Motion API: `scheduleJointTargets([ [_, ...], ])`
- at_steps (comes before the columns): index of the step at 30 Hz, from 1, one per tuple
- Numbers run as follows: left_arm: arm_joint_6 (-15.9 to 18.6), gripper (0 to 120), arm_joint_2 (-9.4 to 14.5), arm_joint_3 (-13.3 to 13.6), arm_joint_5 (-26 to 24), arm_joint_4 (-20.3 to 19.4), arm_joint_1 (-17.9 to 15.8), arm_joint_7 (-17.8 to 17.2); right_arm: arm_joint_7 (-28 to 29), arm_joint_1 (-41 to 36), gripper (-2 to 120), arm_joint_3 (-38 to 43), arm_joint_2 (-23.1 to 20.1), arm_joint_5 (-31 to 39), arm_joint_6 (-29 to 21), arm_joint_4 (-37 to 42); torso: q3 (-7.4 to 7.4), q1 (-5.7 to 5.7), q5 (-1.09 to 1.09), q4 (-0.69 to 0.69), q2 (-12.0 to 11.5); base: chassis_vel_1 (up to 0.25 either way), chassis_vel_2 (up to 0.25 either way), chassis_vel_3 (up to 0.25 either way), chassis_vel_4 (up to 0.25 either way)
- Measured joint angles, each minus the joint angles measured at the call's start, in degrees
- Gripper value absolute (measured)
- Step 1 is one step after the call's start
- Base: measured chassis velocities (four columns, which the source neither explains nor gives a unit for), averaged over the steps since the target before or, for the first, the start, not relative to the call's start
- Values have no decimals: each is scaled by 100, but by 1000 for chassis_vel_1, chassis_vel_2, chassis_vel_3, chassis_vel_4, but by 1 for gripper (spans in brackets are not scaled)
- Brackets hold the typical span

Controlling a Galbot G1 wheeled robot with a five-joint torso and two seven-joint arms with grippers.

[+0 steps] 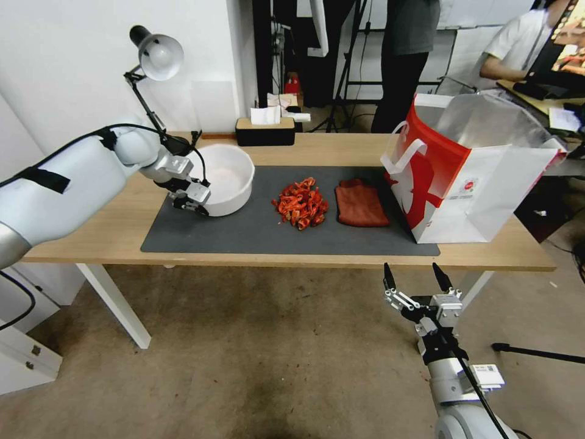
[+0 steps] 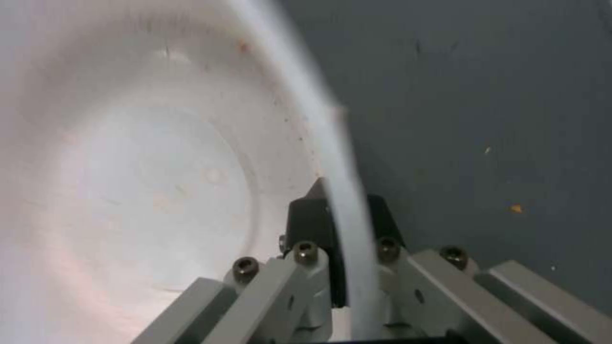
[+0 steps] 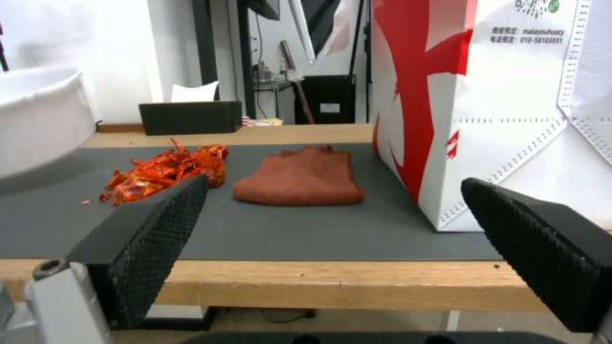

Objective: Sweep shrimp from table into container with towel, then put container into takeout bag.

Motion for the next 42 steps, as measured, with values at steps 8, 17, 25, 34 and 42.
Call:
scheduleJointTargets([
  [8, -1216, 0, 620, -584, 534, -1442, 723, -241, 9, 30, 100, -46, -34, -3, -21, 0, -1, 0, -1, 1, 0, 0, 0, 0, 0],
  [17, -1708, 0, 1045, -968, 1215, -2909, 1456, -548, 13, 5, 100, -84, -73, -12, -38, 19, -1, 0, 1, -2, 0, 0, 0, 0, 0],
  [25, -2084, 0, 1534, -1483, 1652, -3771, 2137, -774, 20, -51, 100, -147, -82, -21, -39, 63, -1, -1, 1, 1, 0, 0, 0, 0, 0],
  [34, -2353, 0, 2103, -3221, 1998, -4667, 4602, -828, 121, -84, 100, -263, -83, -118, -37, 88, 0, -1, -3, 2, 0, 0, 0, 0, 0],
  [42, -2615, 0, 2272, -4357, 2651, -5294, 6670, -925, 138, -87, 100, -380, -42, -184, -37, 64, -1, -1, 0, 1, 0, 0, 0, 0, 0],
])
